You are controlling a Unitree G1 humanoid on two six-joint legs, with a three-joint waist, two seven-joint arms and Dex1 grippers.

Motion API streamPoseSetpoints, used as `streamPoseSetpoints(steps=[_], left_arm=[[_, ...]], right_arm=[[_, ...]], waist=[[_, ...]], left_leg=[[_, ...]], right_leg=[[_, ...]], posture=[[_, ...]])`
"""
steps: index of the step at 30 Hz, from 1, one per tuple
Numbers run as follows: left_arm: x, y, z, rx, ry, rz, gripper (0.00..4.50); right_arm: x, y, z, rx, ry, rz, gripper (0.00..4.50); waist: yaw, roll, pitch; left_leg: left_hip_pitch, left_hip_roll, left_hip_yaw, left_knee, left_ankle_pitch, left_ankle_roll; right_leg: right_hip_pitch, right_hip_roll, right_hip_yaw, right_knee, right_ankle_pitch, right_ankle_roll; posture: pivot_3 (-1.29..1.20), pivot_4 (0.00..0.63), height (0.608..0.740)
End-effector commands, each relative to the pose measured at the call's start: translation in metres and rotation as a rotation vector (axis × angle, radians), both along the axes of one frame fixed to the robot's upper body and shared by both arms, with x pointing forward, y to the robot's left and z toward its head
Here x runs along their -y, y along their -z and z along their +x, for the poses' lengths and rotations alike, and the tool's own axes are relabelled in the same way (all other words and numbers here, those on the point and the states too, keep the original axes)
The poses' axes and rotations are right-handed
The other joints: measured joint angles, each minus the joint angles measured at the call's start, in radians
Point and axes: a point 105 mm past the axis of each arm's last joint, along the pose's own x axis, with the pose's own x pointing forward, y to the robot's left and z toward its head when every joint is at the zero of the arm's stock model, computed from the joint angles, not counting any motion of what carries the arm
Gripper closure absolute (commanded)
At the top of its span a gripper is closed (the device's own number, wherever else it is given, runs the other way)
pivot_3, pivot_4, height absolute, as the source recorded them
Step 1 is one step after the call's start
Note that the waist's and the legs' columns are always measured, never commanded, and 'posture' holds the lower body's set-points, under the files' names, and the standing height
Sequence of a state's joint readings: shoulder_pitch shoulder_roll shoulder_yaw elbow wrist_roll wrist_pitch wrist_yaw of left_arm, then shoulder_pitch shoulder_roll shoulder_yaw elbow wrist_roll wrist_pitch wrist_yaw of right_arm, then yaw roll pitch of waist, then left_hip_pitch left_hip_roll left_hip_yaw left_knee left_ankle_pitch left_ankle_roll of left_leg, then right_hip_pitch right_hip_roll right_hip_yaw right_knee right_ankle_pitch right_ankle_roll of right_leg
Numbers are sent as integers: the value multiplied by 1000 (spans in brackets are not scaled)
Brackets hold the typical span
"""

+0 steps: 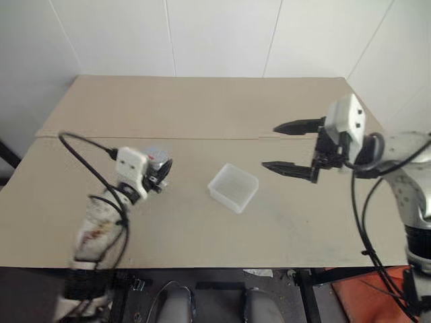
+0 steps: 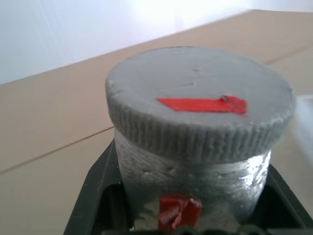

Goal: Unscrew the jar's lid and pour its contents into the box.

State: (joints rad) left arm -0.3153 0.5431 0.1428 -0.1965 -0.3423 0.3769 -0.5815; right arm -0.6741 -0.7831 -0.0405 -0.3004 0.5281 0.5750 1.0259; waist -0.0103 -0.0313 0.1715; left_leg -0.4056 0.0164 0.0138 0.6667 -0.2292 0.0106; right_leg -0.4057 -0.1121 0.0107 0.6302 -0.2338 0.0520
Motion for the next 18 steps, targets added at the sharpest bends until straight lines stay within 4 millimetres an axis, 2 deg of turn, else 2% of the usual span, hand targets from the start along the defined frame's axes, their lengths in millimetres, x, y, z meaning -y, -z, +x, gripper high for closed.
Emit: streamPoseSetpoints(steps=[1, 5, 11, 18], left_arm=[[13, -37, -13, -21, 308, -16, 2535], [25, -62, -10, -73, 564, -32, 2535], [50, -74, -1, -106, 807, 40, 2535], [64, -75, 5, -67, 910, 116, 2535]], right_arm=[[-23, -14, 1, 6, -63, 71, 0], [-54, -27, 6, -57, -141, 150, 0], [-105, -44, 10, -90, -193, 194, 0], [-121, -50, 19, -113, -138, 209, 0]], waist=[[-3, 0, 0], [-1, 0, 0], [-5, 1, 0], [-6, 1, 0]], left_leg=[[0, 0, 0, 0, 0, 0], [0, -1, 0, 0, 0, 0], [-2, -1, 0, 0, 0, 0], [-7, -1, 0, 1, 0, 0]], right_leg=[[0, 0, 0, 0, 0, 0], [1, 0, -1, 0, 0, 0], [-1, 1, -1, 2, 0, 0], [-7, 1, -1, 6, 0, 0]], posture=[[0, 150, 740], [0, 150, 740], [0, 150, 740], [0, 150, 740]])
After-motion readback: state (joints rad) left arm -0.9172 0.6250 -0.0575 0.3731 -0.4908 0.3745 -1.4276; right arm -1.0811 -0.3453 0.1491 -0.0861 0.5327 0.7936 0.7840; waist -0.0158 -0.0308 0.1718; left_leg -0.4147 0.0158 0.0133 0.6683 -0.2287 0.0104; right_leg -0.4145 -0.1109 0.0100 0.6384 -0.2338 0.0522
